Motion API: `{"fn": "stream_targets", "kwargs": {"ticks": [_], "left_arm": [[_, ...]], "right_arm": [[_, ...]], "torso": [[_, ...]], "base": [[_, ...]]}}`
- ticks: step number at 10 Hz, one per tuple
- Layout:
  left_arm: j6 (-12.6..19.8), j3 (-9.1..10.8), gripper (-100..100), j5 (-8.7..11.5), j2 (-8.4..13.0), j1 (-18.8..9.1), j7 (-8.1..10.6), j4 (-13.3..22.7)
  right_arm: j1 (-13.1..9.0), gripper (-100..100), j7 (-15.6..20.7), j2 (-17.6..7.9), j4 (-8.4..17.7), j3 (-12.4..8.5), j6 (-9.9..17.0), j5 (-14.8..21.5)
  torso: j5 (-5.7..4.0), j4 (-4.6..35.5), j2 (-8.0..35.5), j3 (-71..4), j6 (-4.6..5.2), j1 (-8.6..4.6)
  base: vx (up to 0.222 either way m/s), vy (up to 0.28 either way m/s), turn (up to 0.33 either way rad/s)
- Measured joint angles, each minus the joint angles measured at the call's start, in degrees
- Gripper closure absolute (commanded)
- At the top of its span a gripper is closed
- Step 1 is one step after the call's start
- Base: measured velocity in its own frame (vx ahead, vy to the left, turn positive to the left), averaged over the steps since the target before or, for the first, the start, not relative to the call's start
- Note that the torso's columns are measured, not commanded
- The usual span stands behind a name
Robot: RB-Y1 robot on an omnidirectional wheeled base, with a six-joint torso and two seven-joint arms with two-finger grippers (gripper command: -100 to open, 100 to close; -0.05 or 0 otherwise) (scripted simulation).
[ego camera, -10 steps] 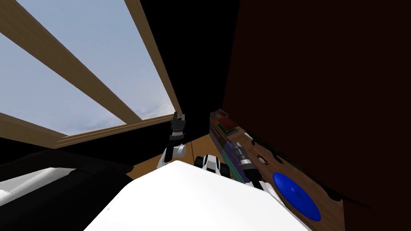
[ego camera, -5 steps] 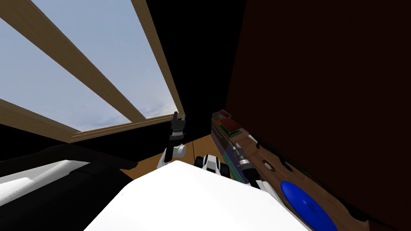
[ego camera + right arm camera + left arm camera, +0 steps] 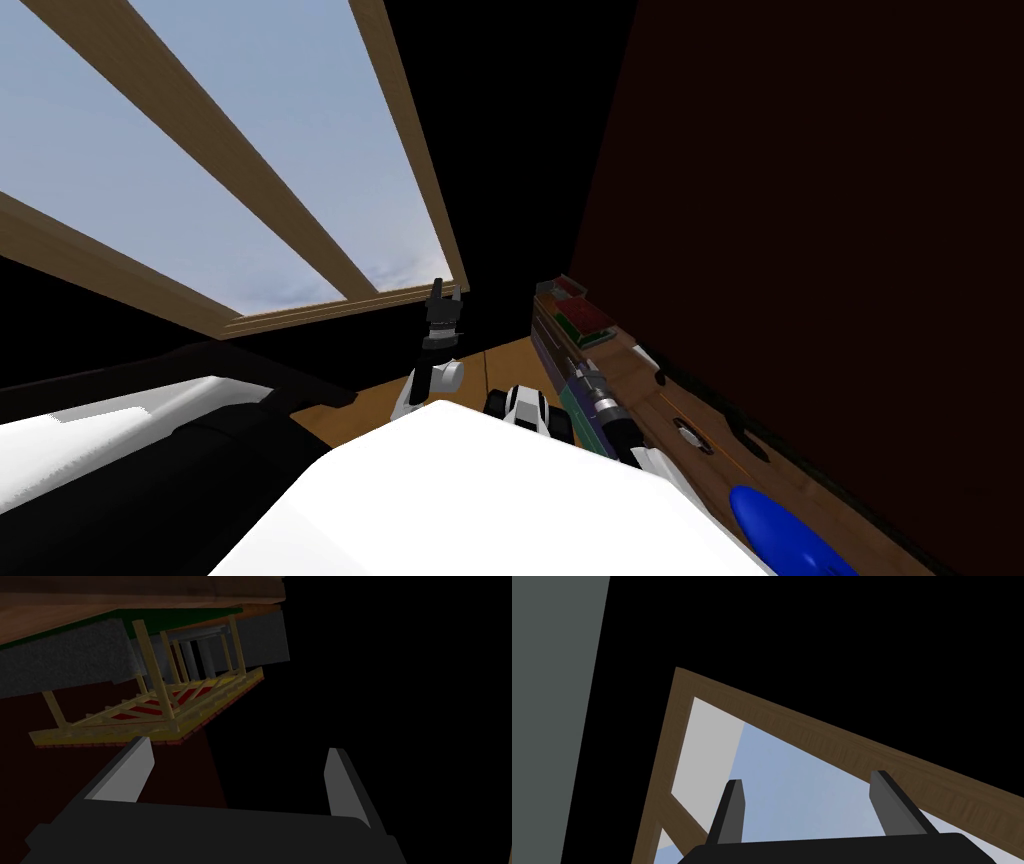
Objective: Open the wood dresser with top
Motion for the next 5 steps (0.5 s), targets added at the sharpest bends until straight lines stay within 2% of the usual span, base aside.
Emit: {"fn": "stream_targets", "kwargs": {"ticks": [1,2,3,5], "left_arm": [[0.00,0.00,0,0.00,0.00,0.00,0.00,0.00],[0.00,-0.01,0,0.00,0.00,-0.01,0.00,0.00],[0.00,0.00,0,0.00,0.00,0.00,0.00,0.00],[0.00,0.00,0,0.00,0.00,-0.01,0.00,0.00]], "right_arm": [[-0.04,-100,0.10,-0.15,-0.11,0.19,0.33,1.57],[-0.72,-100,0.93,-0.10,1.05,0.52,0.91,3.42],[-0.99,-100,1.57,-0.31,1.79,0.44,1.03,5.16],[-1.29,-100,2.60,-0.60,3.05,0.36,1.07,8.18]], "torso": [[-0.01,0.01,0.04,0.02,0.01,-0.02],[-0.01,0.00,-0.01,0.00,-0.06,0.02],[0.00,-0.01,-0.01,-0.01,0.01,-0.01],[-0.01,0.01,-0.01,0.01,-0.05,0.00]], "base": [[0.029,0.017,0.217],[0.034,0.014,0.114],[0.016,0.005,-0.031],[0.031,0.010,0.156]]}}
